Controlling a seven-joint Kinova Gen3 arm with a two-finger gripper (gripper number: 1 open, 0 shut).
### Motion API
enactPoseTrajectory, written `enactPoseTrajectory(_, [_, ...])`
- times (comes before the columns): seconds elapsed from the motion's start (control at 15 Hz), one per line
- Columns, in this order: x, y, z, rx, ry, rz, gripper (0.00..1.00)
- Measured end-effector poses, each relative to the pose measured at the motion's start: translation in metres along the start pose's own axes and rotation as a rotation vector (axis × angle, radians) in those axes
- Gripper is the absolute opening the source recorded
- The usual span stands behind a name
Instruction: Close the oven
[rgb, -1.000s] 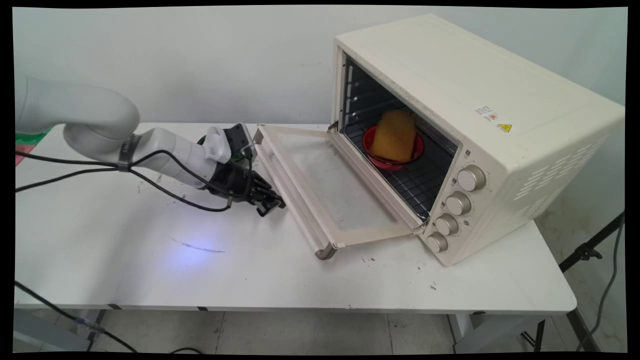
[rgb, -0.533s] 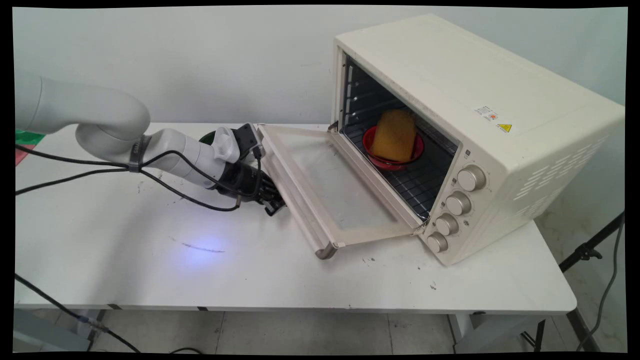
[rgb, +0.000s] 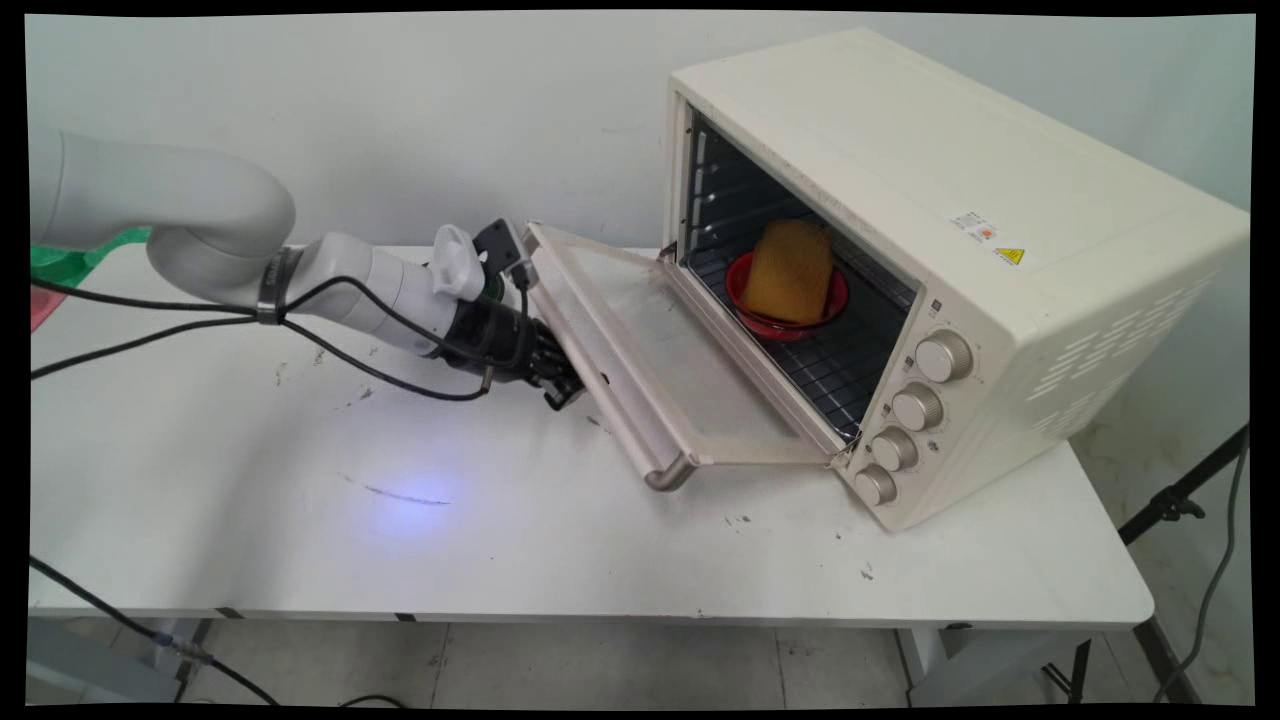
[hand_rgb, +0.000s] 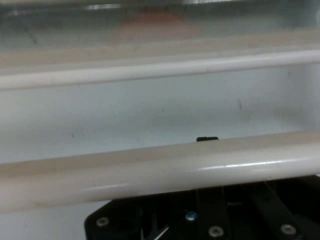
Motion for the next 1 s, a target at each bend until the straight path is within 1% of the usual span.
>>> enactPoseTrajectory(1.0, [0.066, -0.005, -0.023, -0.008, 0.139, -0.003, 0.00])
